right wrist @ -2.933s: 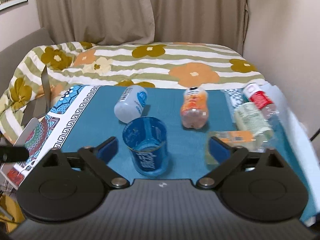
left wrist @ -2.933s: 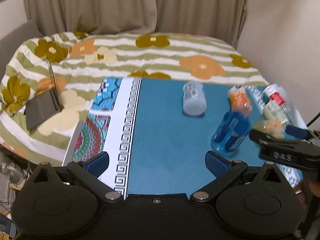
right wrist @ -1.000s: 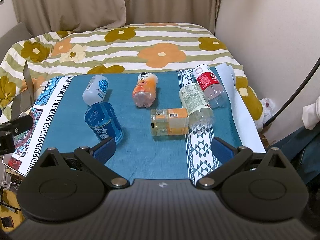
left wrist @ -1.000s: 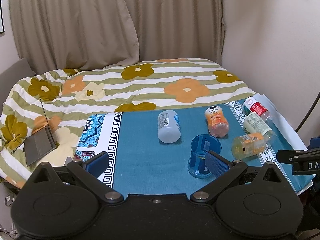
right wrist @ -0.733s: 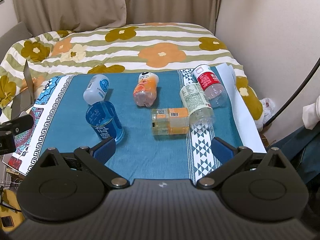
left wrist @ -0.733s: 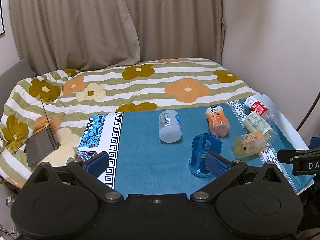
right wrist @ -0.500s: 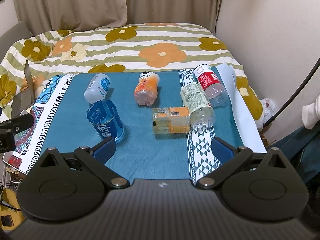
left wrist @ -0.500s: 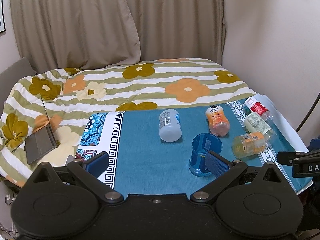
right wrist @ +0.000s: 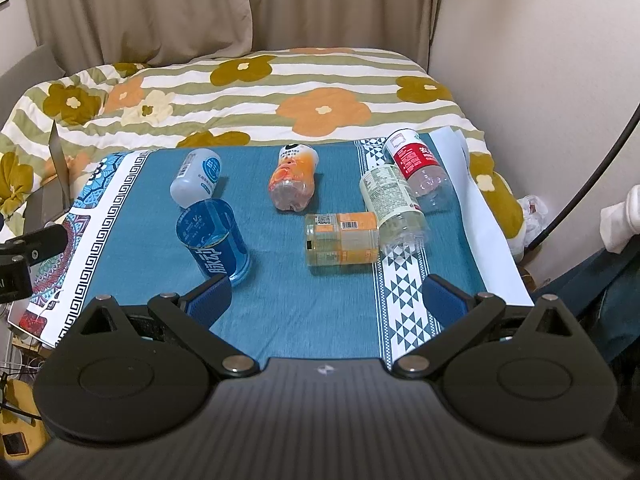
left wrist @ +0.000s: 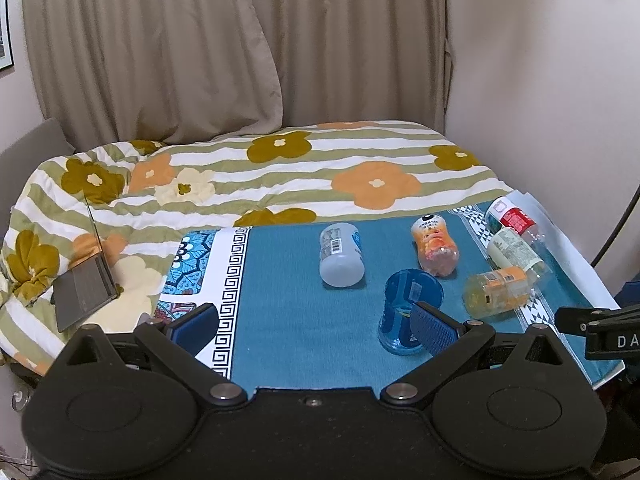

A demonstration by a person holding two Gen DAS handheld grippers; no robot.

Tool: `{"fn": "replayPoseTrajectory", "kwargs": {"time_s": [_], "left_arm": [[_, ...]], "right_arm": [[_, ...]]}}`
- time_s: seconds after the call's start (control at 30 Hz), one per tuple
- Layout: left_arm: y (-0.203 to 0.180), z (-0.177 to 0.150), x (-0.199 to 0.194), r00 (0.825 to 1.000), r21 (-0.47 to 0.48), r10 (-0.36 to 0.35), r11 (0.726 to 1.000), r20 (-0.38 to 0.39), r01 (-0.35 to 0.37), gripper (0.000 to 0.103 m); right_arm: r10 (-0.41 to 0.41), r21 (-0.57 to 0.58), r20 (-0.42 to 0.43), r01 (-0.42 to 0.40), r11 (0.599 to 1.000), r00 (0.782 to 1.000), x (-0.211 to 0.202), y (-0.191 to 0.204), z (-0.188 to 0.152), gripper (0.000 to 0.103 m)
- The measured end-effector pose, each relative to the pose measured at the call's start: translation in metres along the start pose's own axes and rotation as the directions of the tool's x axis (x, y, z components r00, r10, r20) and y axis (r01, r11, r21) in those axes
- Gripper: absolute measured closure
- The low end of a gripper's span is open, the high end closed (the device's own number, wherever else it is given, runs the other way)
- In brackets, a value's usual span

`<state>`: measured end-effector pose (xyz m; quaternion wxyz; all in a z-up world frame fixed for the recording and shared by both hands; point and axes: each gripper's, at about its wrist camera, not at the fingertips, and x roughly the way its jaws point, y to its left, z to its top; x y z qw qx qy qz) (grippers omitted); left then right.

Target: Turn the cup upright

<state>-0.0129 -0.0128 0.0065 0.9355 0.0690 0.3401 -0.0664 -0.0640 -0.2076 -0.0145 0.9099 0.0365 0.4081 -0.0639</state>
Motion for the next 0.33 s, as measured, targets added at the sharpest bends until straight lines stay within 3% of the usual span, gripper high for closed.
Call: {"fn": "replayPoseTrajectory", "kwargs": {"time_s": [0.33], "left_arm": [[0.0031, -0.0006, -0.0077, 0.999, 0.0, 0.021, 1.0, 0.042, -0.021, 0.0]], "right_arm": [[0.001, -0.001, 0.001, -0.001, 1.0, 1.0, -0.0001, 0.0003, -0.0007, 0.0]]}}
